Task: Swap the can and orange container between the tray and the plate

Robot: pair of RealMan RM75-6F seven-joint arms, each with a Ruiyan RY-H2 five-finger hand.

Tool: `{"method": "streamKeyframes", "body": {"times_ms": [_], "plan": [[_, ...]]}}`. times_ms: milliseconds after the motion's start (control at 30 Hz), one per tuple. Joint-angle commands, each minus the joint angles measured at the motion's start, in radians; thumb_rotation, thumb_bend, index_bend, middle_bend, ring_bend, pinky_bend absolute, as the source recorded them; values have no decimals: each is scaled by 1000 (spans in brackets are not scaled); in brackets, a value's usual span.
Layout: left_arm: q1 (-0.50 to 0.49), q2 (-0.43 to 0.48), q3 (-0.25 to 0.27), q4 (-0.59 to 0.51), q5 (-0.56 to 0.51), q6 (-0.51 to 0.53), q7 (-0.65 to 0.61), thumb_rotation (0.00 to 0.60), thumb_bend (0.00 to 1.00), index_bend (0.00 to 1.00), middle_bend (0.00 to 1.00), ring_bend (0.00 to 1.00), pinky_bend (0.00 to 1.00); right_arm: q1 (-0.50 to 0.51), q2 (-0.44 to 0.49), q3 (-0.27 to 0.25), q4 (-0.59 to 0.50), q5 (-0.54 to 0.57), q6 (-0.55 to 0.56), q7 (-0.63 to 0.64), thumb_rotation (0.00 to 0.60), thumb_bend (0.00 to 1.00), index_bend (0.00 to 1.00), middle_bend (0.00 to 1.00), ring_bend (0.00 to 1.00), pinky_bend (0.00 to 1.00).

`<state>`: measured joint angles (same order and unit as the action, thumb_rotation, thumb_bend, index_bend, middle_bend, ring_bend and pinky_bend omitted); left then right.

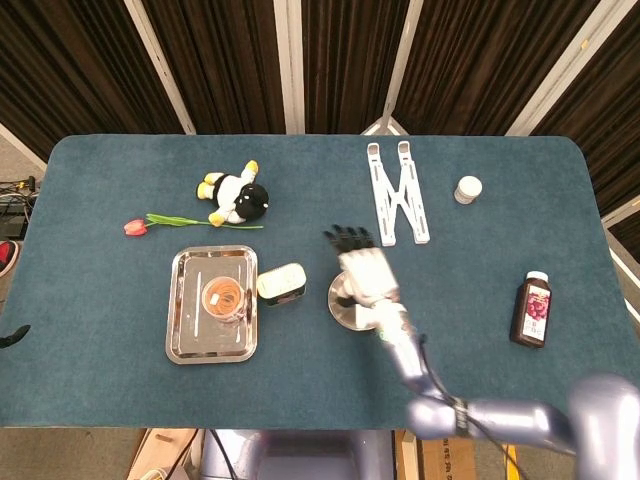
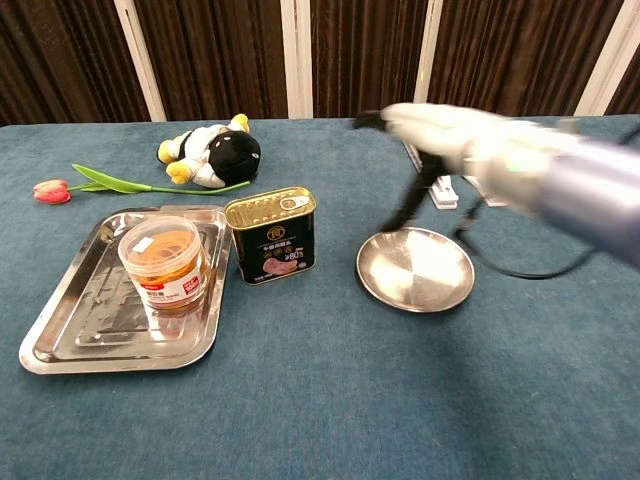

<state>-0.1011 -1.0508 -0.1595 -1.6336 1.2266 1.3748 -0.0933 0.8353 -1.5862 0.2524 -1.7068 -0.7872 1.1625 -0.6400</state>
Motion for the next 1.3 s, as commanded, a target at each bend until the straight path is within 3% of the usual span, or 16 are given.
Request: {"method": "streamKeyframes", "body": {"times_ms": [33, 167, 300, 400, 567, 800, 1133, 1300], "plan": [[-8, 1, 18, 10, 61, -9, -49, 600, 135, 138, 0, 0, 98, -226, 222, -211, -161, -143, 149, 82, 600, 78, 0, 0, 0, 0], [-25, -12, 29, 31, 99, -27, -75, 600, 112, 128, 0, 0, 99, -369, 311, -346, -123, -300, 206, 252, 600, 78, 0, 0, 0, 0], [-49, -29, 42, 44, 119, -63, -63, 600, 97, 120, 0, 0, 98, -474, 330, -406, -25, -415, 295, 374, 600, 78, 0, 0, 0, 0], [-74, -45, 55, 51, 142, -105, -80, 600, 97, 119, 0, 0, 98, -536, 321, -418, 75, -503, 361, 469, 600, 78, 0, 0, 0, 0], [-104, -82, 60, 74, 139, -145, -47, 600, 89, 118, 0, 0, 98, -570, 326, -397, 145, -562, 392, 544, 600, 77, 0, 0, 0, 0], [-212, -159, 15, 50, 131, -218, 78, 600, 61, 114, 0, 0, 98, -600, 343, -362, 155, -583, 389, 605, 600, 78, 0, 0, 0, 0], [-405, -316, -22, 11, -21, -428, 307, 600, 55, 109, 0, 0, 98, -618, 338, -328, 169, -594, 341, 579, 600, 77, 0, 0, 0, 0], [-457, -399, -24, 52, -97, -464, 367, 600, 52, 109, 2, 0, 98, -628, 338, -311, 168, -596, 328, 569, 600, 77, 0, 0, 0, 0]]}}
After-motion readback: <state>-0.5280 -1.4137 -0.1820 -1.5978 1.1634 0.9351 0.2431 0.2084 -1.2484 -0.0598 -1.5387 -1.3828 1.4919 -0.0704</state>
